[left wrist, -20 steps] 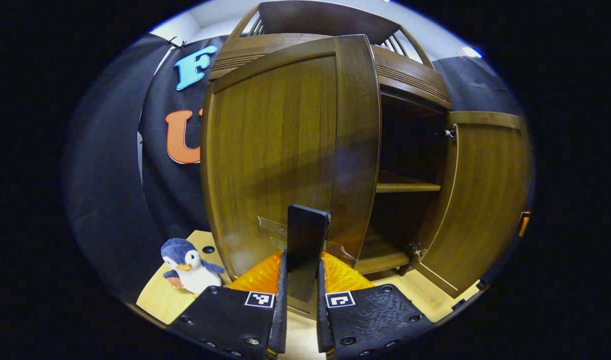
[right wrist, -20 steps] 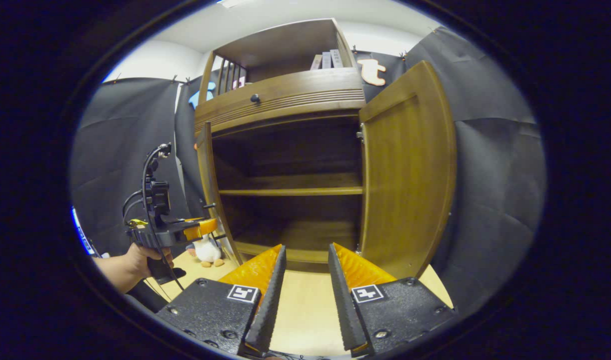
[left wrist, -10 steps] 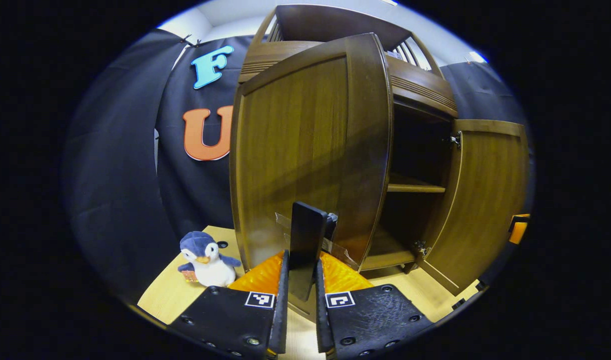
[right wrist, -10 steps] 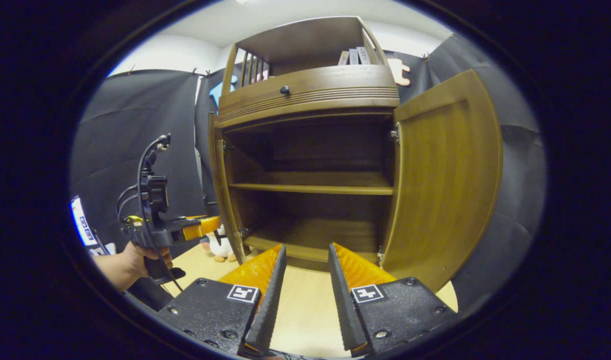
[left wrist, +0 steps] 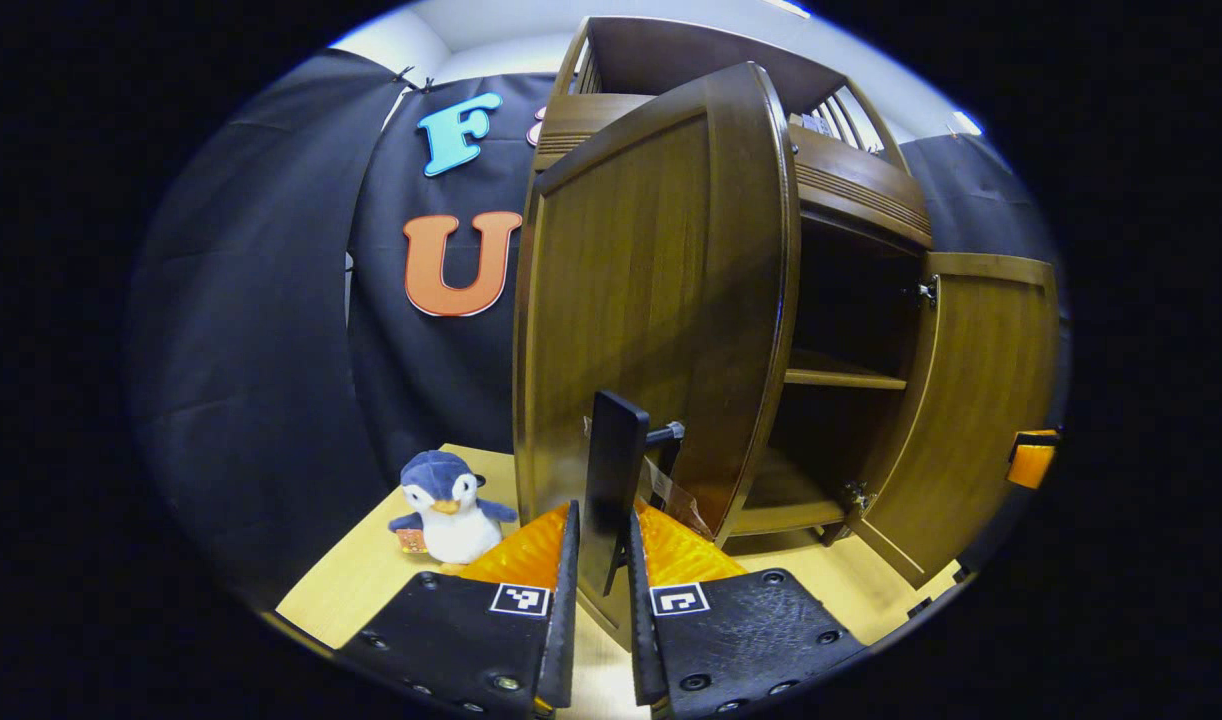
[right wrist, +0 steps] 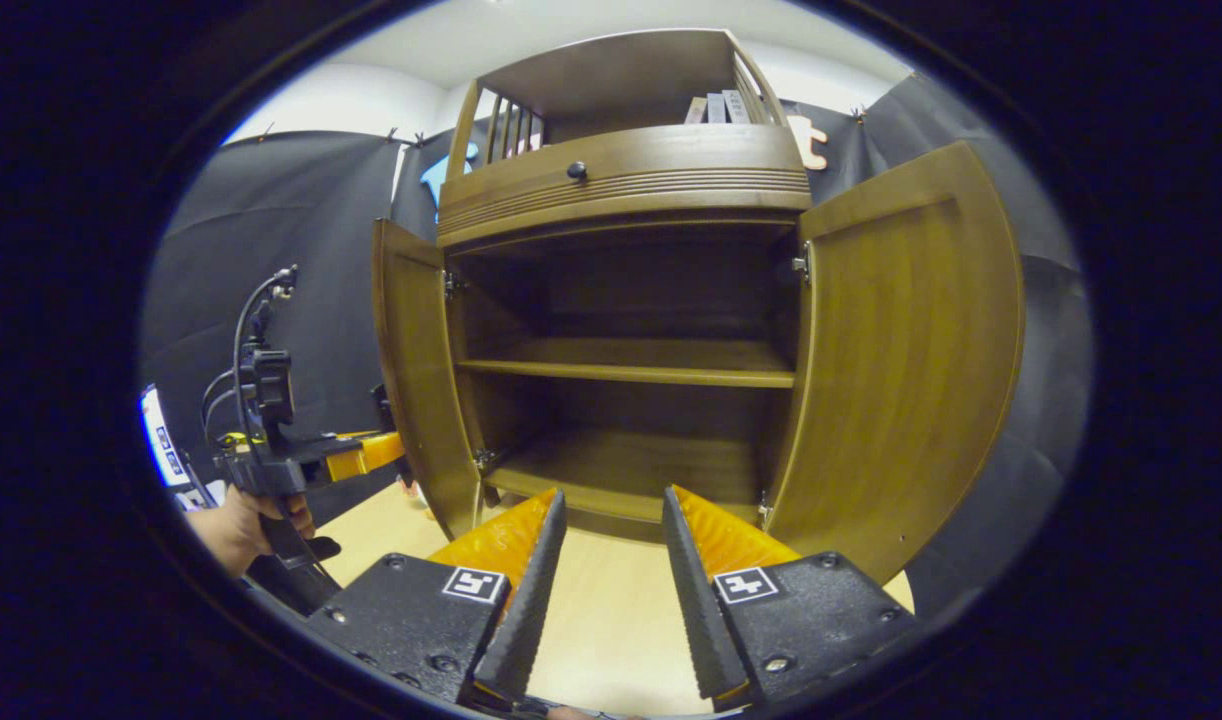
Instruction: Open the right door of the double-door shoe cabinet with the right hand, and open the left door with the left hand.
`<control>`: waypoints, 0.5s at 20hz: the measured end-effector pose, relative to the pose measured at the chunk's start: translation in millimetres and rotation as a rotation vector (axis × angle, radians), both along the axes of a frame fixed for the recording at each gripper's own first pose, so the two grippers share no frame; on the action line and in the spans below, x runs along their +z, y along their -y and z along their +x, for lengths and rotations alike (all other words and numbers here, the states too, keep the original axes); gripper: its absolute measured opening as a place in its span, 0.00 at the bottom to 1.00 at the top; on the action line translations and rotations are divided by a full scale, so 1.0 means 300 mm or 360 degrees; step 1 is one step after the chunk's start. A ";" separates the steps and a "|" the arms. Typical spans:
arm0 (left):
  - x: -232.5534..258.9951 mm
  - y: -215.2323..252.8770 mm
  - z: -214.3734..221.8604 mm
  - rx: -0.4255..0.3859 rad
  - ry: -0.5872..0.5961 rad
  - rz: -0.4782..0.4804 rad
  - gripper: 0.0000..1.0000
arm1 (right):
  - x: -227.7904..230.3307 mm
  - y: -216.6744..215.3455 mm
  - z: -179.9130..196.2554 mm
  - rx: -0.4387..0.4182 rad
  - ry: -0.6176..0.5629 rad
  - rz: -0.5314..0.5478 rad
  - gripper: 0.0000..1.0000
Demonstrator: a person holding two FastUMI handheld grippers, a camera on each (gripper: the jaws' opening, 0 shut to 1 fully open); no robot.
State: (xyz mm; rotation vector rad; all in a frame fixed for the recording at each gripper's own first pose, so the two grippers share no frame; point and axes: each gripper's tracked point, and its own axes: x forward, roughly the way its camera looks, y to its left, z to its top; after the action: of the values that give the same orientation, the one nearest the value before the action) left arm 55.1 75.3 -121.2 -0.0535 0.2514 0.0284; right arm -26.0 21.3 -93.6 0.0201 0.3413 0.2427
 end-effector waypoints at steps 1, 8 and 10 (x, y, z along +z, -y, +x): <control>0.000 -0.005 -0.006 0.0002 0.0001 0.0004 0.23 | -0.001 -0.001 0.007 -0.0005 -0.0003 -0.0002 0.65; 0.013 -0.082 -0.041 0.0071 -0.0005 -0.0017 0.23 | 0.001 -0.032 0.033 0.0001 -0.0005 -0.0001 0.67; 0.003 -0.118 -0.051 0.0109 -0.0013 -0.0018 0.23 | 0.005 -0.047 0.040 0.0017 0.0006 0.0001 0.65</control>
State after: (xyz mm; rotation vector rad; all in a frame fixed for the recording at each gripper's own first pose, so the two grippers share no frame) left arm 39.6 110.6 -120.2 -0.0736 0.2578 0.0954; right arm -13.9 35.6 -92.2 0.0181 0.3376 0.2535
